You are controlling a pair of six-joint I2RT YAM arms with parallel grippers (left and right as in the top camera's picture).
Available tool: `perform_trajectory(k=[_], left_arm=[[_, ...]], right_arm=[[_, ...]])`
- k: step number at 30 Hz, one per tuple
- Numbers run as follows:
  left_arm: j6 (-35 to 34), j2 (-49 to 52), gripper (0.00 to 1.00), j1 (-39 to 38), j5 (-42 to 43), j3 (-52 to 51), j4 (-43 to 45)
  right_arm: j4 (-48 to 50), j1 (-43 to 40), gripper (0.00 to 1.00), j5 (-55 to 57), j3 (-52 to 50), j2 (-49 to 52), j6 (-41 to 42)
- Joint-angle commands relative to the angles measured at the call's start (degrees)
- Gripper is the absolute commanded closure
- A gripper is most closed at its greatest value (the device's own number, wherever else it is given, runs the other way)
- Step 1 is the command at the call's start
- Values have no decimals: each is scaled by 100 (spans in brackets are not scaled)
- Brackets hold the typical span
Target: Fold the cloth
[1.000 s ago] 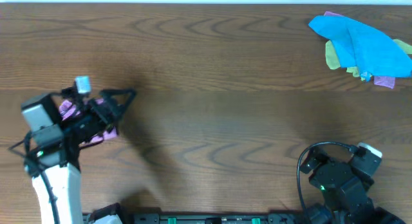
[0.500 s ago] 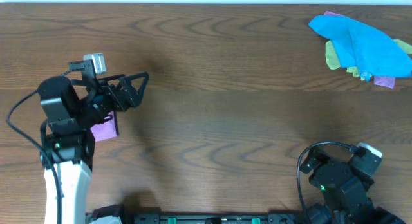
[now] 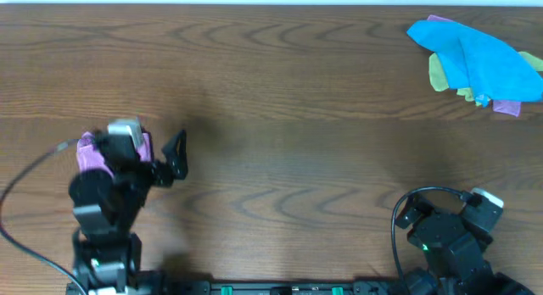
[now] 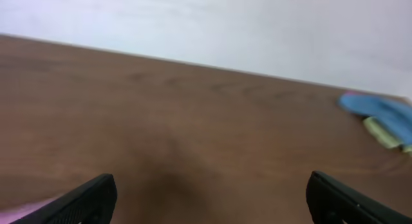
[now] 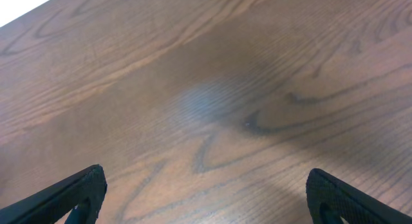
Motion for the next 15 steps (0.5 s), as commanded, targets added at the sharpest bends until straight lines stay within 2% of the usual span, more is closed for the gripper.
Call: perform_trajectory(k=[1, 7, 15], left_arm=[[404, -682, 5, -31, -481, -647, 98], [861, -1755, 5, -28, -739, -1543, 87], [870, -2684, 5, -66, -761, -2308, 79]], right_arm=[[-11, -26, 1, 92, -28, -15, 81], [-11, -26, 1, 92, -28, -15, 81], [-9, -26, 1, 92, -28, -15, 81]])
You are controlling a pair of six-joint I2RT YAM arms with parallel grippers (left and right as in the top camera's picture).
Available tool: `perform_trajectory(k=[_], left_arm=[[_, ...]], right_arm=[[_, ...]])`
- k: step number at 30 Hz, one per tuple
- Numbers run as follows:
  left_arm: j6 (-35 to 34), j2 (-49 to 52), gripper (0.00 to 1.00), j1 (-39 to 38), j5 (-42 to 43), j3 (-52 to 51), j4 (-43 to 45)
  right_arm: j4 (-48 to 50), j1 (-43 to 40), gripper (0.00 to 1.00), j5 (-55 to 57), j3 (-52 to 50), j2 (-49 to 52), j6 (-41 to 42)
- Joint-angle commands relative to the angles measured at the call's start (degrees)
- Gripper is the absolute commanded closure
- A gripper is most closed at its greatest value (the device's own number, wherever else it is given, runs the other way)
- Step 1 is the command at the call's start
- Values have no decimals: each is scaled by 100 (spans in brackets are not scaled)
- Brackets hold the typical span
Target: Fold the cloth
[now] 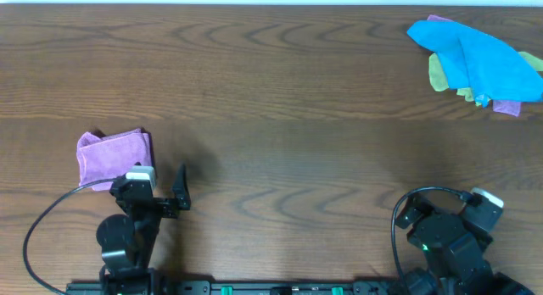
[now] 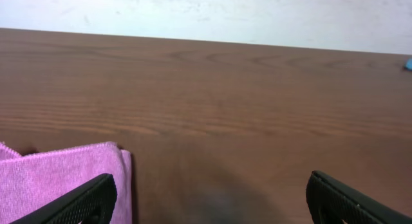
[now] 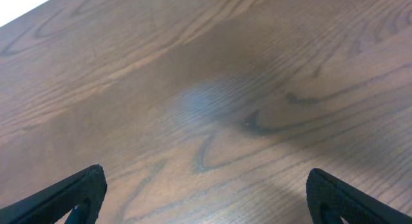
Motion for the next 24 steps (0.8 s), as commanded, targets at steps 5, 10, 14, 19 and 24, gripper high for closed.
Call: perform_trajectory(k=[5, 10, 14, 19, 24], left_arm=[[455, -704, 5, -208, -238, -291, -28], [841, -868, 5, -365, -640, -291, -70], [946, -868, 5, -619, -1176, -291, -136], [1132, -868, 5, -752, -1532, -293, -166], [1132, -868, 5, -752, -1530, -293, -162]], right_arm=[[-9, -26, 1, 94, -26, -15, 81], [-9, -26, 1, 94, -26, -15, 81], [-7, -26, 1, 94, -26, -15, 81], [-9, -26, 1, 94, -26, -15, 81], [-7, -26, 1, 94, -26, -15, 81]])
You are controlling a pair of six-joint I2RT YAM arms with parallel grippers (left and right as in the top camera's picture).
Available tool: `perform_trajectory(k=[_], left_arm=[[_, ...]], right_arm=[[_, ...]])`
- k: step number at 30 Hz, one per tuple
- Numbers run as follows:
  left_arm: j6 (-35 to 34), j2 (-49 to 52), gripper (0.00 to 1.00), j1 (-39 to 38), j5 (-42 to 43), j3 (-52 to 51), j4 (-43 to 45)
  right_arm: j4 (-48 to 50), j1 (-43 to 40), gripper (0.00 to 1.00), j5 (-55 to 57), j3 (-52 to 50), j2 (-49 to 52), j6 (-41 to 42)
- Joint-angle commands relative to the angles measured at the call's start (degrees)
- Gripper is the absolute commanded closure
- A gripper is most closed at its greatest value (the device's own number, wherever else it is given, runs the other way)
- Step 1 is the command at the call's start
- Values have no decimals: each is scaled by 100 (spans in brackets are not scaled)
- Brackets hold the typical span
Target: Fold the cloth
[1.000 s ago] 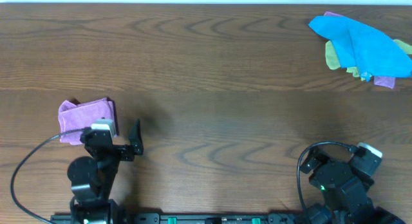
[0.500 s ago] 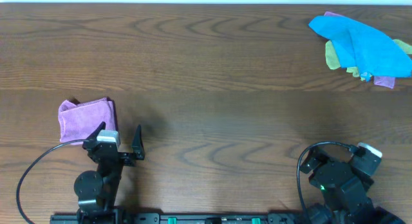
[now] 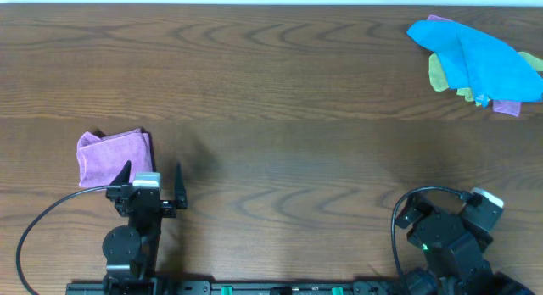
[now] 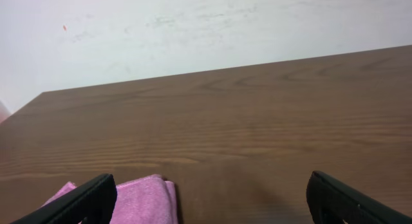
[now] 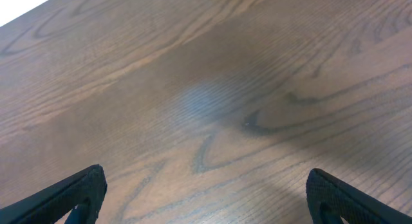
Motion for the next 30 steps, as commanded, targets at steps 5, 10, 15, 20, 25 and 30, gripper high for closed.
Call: perform_trajectory(k=[5, 10, 15, 20, 25, 30], left_arm=[[122, -59, 5, -24, -205, -210, -96], [122, -59, 5, -24, -205, -210, -96], [122, -59, 5, -24, -205, -210, -96], [122, -59, 5, -24, -205, -210, -94], [122, -59, 5, -24, -205, -210, -96], [122, -59, 5, -24, -205, -210, -96]], right_arm=[[-9, -26, 1, 96, -26, -15, 81], [-7, -26, 1, 96, -26, -15, 81], [-7, -26, 1, 96, -26, -15, 81], [-9, -26, 1, 96, -26, -15, 81], [-24, -26, 1, 81, -26, -15, 68], [-42, -173, 1, 542, -26, -17, -4]])
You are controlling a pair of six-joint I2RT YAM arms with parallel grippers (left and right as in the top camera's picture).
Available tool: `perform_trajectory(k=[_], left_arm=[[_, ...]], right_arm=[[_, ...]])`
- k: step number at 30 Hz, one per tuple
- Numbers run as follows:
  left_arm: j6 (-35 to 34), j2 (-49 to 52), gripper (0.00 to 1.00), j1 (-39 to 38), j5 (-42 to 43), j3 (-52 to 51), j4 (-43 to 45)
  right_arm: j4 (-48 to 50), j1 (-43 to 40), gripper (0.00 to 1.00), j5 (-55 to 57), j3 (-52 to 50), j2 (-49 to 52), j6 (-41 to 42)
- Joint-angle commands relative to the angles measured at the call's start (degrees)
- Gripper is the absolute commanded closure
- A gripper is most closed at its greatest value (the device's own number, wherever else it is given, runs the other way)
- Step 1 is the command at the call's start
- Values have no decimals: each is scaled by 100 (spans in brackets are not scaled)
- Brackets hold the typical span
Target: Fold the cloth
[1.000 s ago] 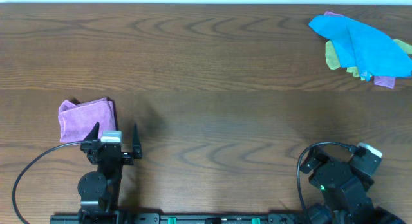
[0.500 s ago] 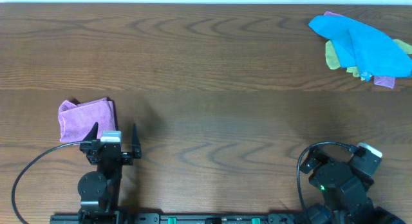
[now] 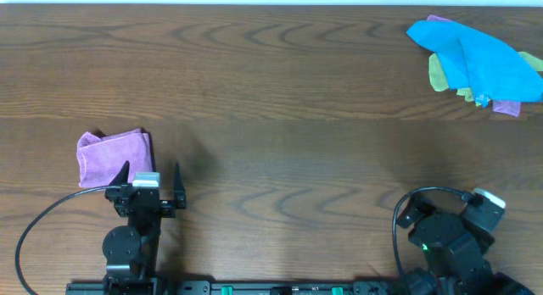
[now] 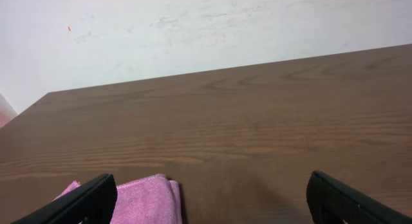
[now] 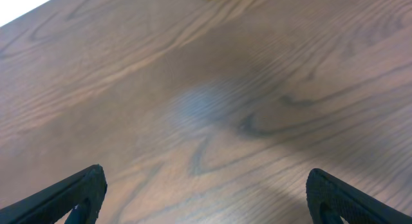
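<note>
A pink cloth (image 3: 113, 155) lies folded into a small square on the left of the table; its near edge shows low in the left wrist view (image 4: 145, 201). My left gripper (image 3: 151, 178) sits just in front of it near the table's front edge, open and empty, fingertips (image 4: 84, 199) wide apart. My right gripper (image 5: 206, 198) is at the front right, open over bare wood; overhead only its arm (image 3: 448, 236) shows.
A heap of blue, yellow-green and purple cloths (image 3: 477, 64) lies at the far right corner; a green scrap of it shows at the top of the right wrist view. A white wall (image 4: 193, 31) rises behind the table (image 3: 280, 100).
The left arm has barely shifted. The right wrist view has tilted slightly, bringing a green scrap of the cloth heap into its top edge.
First my left arm reached over the folded pink cloth, open. Then it stood back near the front edge with the cloth left lying folded on the table. It settled into its rest pose there. The right arm stayed at the front right throughout.
</note>
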Motion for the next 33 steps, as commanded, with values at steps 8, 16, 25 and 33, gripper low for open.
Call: perform_trajectory(k=[8, 16, 25, 33], left_arm=[[83, -59, 5, -24, -149, -210, -98], [83, -59, 5, -24, -149, -210, -96], [83, -59, 5, -24, -149, -210, -96], [83, -59, 5, -24, -149, -210, -98]], right_arm=[[310, -1283, 1, 7, -236, -192, -7], [2109, -2487, 1, -1366, -1969, -1217, -717], [3056, -3005, 1, -2544, -2815, -1617, -3622], [3180, -3283, 1, -2900, -3250, -1851, -4813]])
